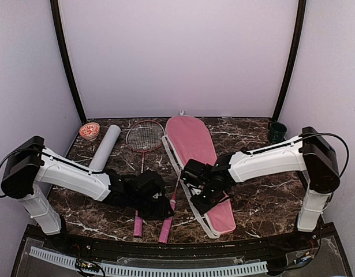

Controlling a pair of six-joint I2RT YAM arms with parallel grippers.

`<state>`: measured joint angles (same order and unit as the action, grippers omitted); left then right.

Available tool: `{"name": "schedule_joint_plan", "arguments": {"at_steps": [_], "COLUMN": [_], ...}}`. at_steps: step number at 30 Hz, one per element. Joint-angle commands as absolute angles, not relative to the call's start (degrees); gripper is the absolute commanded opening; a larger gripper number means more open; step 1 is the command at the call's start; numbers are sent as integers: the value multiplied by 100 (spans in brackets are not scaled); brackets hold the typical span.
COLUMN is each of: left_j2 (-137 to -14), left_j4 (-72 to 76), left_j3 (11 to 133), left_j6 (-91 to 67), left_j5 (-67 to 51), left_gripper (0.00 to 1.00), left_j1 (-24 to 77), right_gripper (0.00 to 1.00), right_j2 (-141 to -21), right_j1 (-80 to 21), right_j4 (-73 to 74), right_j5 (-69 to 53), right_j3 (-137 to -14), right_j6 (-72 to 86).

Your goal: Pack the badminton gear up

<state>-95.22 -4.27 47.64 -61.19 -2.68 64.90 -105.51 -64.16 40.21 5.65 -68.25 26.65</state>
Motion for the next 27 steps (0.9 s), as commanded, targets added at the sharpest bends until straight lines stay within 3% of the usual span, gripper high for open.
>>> {"name": "schedule_joint_plan", "arguments": {"at_steps": [1, 9, 18, 27], "left_j2": [-9381, -9537, -9410, -9904], "left_j4": [-85, 597, 1387, 2215], "left_j3": [4533, 4343, 4337, 4611], "left_j6": [-6137, -6179, -6102, -5985], "left_j5": [-403, -694, -739, -1056], "left_gripper": [40, 30, 1, 0], "left_j1": [6521, 6529, 6530, 6548], "right_gripper": [0, 0, 0, 0], "right_j2": [-10187, -9528, -9227, -9192], "right_j1": [-6443, -6033, -5729, -5713], "right_j4": [3922, 3167, 2264, 1604], "right_j5": [575, -218, -1194, -2031], "right_j3": [-6880, -6252, -5731, -5688], "right_j6": [2654, 2728, 2788, 2998]}}
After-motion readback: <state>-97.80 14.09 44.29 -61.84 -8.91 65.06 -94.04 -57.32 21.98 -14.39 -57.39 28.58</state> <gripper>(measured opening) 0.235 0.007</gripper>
